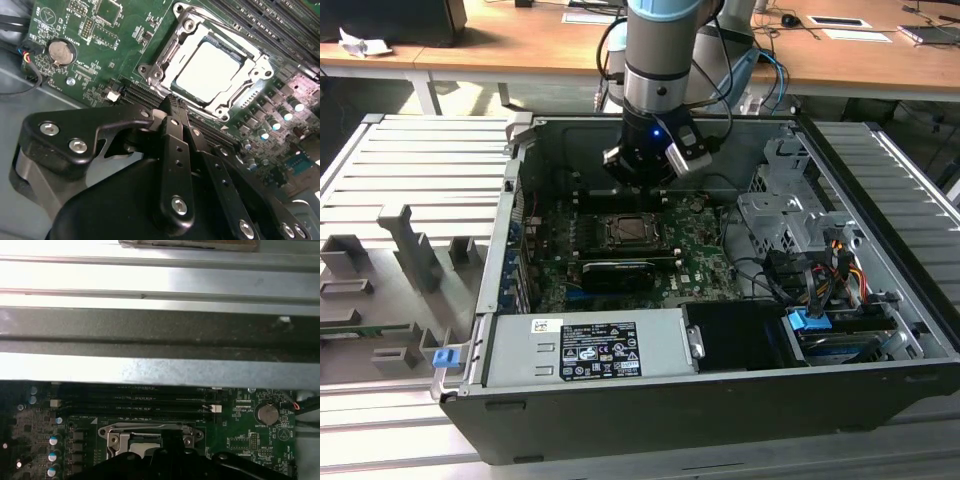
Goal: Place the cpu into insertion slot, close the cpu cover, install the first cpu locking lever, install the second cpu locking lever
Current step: 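Install the second cpu locking lever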
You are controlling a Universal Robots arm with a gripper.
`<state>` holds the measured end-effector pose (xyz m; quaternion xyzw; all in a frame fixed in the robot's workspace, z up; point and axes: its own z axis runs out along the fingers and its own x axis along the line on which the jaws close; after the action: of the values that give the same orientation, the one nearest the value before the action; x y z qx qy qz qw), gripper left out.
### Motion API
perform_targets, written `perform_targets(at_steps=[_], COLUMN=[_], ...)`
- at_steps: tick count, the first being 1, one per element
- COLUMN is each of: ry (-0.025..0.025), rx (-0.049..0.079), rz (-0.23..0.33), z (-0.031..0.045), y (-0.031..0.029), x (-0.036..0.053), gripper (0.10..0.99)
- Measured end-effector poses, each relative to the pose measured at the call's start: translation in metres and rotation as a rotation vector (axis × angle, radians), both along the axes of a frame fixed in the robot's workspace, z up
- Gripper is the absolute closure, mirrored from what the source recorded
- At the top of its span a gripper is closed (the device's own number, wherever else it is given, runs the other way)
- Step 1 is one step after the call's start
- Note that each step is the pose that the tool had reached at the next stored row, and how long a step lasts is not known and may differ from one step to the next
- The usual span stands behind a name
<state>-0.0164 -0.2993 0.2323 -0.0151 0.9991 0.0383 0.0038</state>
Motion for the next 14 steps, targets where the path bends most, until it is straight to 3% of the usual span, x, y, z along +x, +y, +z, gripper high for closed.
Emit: perform_targets(at_steps=[6,11,14], ry=[0.0001,0.0,0.0], rx=[0.0,0.0,0.0], rz=[0.0,0.0,0.0], z=[0.0,0.0,0.0002], y=[-0.0088,-0.0198,-0.0227], x=[-0.0001,-0.0001,-0.0001], gripper=[0.98,0.98,0.98])
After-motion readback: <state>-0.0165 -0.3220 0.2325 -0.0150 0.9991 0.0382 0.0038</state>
